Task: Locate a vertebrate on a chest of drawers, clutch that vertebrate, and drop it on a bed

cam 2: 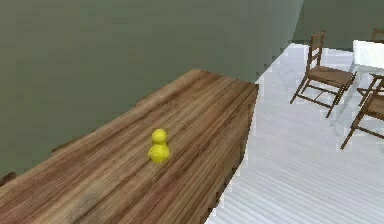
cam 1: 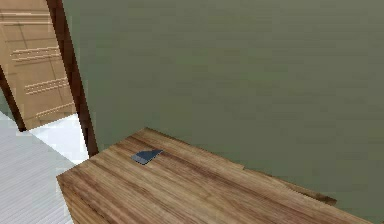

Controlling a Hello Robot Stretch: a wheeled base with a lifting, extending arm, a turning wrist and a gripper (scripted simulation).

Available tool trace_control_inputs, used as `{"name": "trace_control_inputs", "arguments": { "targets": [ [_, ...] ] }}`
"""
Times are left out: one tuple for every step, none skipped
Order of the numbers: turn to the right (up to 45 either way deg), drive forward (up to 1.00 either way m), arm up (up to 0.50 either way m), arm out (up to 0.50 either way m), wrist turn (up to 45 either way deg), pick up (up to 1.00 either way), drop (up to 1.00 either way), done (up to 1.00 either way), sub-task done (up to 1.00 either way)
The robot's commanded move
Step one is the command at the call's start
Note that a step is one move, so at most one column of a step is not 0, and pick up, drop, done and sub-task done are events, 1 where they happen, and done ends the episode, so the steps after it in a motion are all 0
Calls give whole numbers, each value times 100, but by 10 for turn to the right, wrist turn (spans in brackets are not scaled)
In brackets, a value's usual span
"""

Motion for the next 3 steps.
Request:
{"name": "trace_control_inputs", "arguments": {
  "targets": [
    [0, 0, 38, 0, 0, 0, 0, 0, 0],
    [0, 0, 0, 18, 0, 0, 0, 0, 0],
    [0, 0, 0, 0, 450, 0, 0, 0, 0]
  ]
}}
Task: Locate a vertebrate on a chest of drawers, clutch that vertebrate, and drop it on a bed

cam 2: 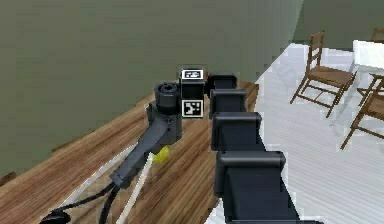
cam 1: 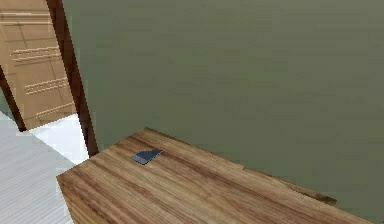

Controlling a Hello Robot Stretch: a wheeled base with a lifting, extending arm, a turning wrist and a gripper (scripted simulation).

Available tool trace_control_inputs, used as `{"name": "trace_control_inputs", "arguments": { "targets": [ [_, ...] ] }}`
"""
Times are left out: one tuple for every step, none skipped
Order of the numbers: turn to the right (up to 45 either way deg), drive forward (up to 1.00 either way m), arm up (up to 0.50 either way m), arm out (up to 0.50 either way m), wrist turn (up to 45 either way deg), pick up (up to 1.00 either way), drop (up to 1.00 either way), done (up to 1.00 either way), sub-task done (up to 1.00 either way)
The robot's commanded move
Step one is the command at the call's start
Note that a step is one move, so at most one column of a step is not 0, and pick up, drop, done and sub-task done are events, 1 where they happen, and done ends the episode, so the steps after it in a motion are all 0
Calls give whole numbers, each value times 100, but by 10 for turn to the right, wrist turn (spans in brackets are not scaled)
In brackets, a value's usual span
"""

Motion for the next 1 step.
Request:
{"name": "trace_control_inputs", "arguments": {
  "targets": [
    [0, 0, 0, 0, 450, 0, 0, 0, 0]
  ]
}}
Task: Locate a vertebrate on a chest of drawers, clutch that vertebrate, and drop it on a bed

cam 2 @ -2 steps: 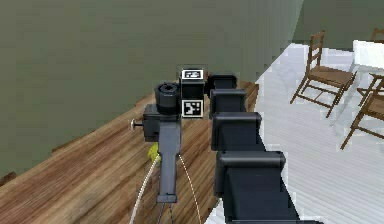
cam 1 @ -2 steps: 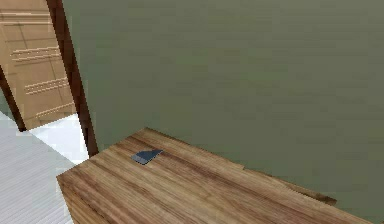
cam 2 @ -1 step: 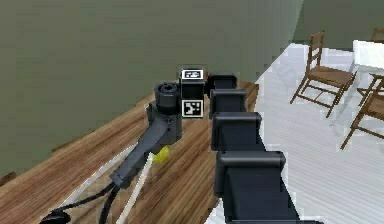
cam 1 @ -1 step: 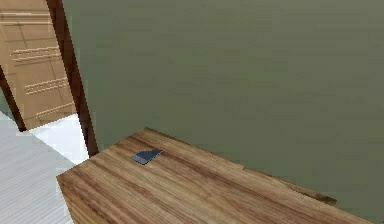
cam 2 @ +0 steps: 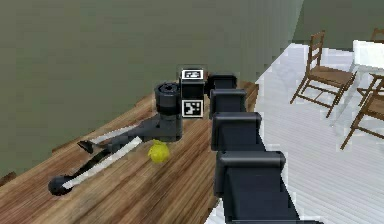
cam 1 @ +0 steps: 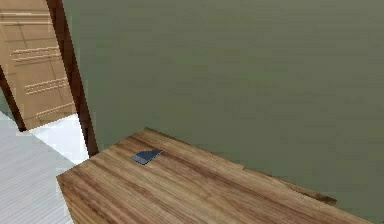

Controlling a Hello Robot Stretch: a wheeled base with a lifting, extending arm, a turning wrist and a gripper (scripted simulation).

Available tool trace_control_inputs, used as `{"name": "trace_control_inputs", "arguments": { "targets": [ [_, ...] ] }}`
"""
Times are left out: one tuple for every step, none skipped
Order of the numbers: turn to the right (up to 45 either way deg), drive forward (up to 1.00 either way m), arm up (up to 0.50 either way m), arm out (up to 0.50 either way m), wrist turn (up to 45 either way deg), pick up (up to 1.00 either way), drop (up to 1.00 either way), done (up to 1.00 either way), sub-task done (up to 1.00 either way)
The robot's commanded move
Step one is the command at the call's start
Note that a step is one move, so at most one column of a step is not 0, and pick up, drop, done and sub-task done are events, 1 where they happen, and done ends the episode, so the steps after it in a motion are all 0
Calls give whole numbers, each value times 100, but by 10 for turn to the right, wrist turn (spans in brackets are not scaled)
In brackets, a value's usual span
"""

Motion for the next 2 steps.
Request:
{"name": "trace_control_inputs", "arguments": {
  "targets": [
    [0, 0, 0, 0, 450, 0, 0, 0, 0],
    [0, 0, 0, 0, 180, 0, 0, 0, 0]
  ]
}}
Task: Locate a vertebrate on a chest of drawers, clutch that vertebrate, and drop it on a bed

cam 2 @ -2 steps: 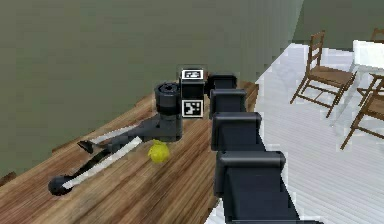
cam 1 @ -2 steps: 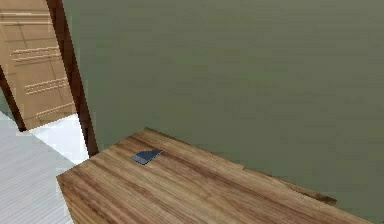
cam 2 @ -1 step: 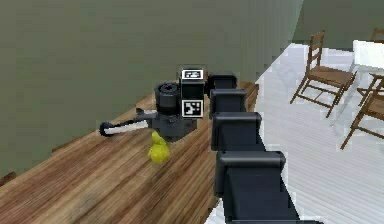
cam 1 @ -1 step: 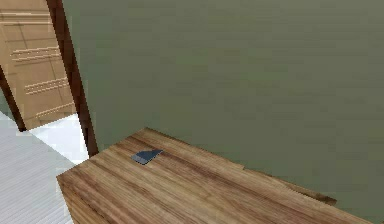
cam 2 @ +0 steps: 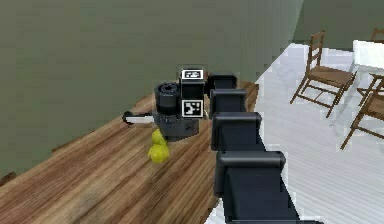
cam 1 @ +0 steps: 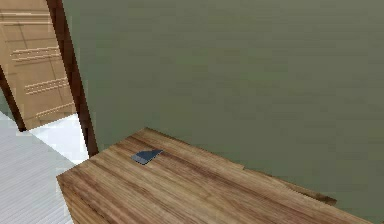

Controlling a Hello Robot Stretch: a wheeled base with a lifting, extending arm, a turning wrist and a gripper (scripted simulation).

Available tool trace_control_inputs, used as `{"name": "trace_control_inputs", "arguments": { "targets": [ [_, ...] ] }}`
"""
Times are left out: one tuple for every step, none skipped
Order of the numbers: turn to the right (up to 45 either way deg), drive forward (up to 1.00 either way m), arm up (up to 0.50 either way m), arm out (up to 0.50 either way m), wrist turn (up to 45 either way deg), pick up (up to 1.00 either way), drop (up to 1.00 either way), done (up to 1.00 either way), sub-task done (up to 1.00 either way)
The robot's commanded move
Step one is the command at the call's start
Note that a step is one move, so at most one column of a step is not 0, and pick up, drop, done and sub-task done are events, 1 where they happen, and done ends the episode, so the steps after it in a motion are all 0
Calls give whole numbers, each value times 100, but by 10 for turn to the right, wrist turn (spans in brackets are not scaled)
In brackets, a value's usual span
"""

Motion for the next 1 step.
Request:
{"name": "trace_control_inputs", "arguments": {
  "targets": [
    [0, 0, -14, 0, 0, 0, 0, 0, 0]
  ]
}}
